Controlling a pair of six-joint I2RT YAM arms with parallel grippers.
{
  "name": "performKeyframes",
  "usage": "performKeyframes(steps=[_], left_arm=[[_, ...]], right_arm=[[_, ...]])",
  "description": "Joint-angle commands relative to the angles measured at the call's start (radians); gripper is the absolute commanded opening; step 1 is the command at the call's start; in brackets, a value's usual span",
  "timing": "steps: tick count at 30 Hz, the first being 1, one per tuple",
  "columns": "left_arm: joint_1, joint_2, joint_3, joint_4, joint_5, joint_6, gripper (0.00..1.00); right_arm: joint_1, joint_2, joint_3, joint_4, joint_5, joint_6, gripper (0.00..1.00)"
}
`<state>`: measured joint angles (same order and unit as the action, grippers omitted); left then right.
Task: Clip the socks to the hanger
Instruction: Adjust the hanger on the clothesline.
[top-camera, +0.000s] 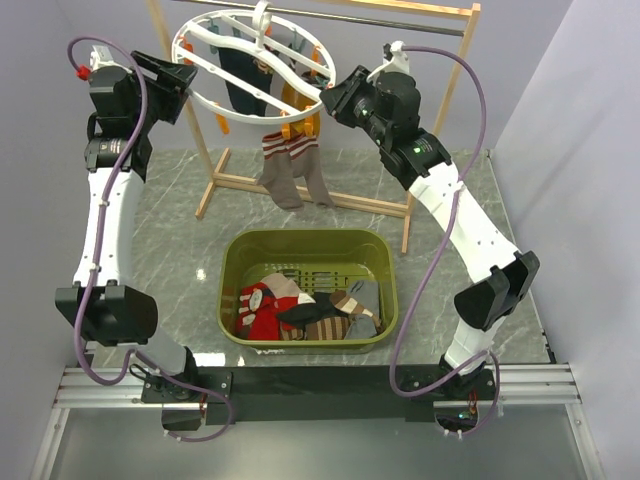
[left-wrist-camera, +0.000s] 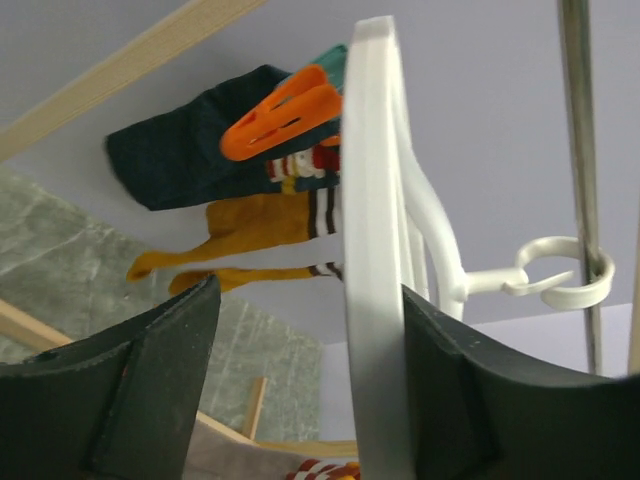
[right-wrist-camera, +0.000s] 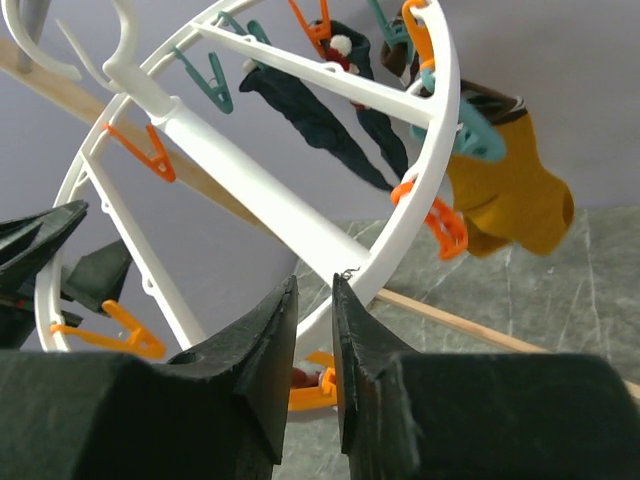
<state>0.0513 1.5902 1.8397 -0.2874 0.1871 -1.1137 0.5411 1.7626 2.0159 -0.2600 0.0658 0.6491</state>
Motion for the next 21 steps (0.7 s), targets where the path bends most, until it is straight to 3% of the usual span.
performKeyframes(steps=[1, 6, 11, 14, 21], left_arm=[[0.010, -0.073, 0.050, -0.073, -0.060, 0.106, 0.74], [0.015, -0.169, 0.020, -0.151, -0.135, 0.179, 0.81], [0.013, -0.246, -0.088, -0.084, -0.032, 0.091, 0.87], [-0.016, -0.242, -0.071, -0.058, 0.017, 0.075, 0.92], [-0.103, -0.254, -0.048, -0.128, -0.069, 0.088, 0.94]], right_arm=[[0.011, -0.058, -0.026, 0.064, -0.024, 0.024, 0.27], [0.031, -0.046, -0.019, 0.053, -0.032, 0.009, 0.27], [0.063, -0.029, -0.002, 0.051, -0.015, -0.009, 0.27], [0.085, -0.019, 0.020, 0.050, -0.003, -0.026, 0.27], [0.126, -0.018, 0.032, 0.053, 0.026, -0.052, 0.27]])
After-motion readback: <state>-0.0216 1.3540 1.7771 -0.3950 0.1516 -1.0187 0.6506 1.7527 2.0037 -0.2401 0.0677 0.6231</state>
